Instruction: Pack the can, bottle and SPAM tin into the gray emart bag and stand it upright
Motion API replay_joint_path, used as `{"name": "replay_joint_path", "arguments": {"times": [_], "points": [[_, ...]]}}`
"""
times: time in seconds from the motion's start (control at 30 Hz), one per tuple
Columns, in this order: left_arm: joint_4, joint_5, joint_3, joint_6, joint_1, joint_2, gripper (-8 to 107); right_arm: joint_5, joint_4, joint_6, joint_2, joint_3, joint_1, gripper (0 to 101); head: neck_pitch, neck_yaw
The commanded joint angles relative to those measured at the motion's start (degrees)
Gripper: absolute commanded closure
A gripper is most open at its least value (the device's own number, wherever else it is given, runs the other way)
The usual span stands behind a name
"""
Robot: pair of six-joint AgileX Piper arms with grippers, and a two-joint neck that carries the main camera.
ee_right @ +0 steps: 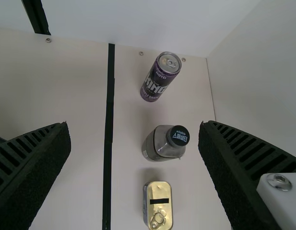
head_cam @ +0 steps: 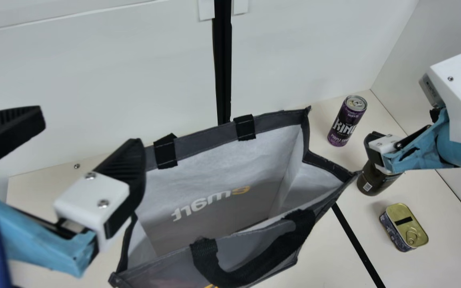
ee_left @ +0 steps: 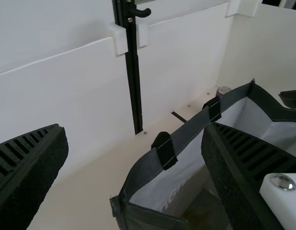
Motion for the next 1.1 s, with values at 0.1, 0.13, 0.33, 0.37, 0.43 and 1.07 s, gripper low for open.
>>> {"name": "replay_joint_path", "arguments": {"times": [0.1,0.13,0.33,0.37,0.43,1.07], "points": [[-2.0,-0.5,-1.1,3.5,-0.4,1.5,9,0.0,0.0,0.0,0.0,0.0,0.0,6,-1.3,0.0],[-2.4,-0.6,-1.3,4.2,-0.5,1.8,9,0.0,0.0,0.0,0.0,0.0,0.0,6,-1.3,0.0],[-4.8,-1.1,-1.9,8.2,-0.9,3.3,9,0.0,0.0,0.0,0.0,0.0,0.0,6,-1.3,0.0],[-5.2,-1.2,-1.9,8.9,-1.0,3.6,9,0.0,0.0,0.0,0.0,0.0,0.0,6,-1.3,0.0],[-5.9,-1.3,-2.1,10.2,-1.1,4.1,9,0.0,0.0,0.0,0.0,0.0,0.0,6,-1.3,0.0],[-9.8,-1.1,-4.3,18.8,-1.6,9.9,9,0.0,0.0,0.0,0.0,0.0,0.0,6,-1.3,0.0]]}}
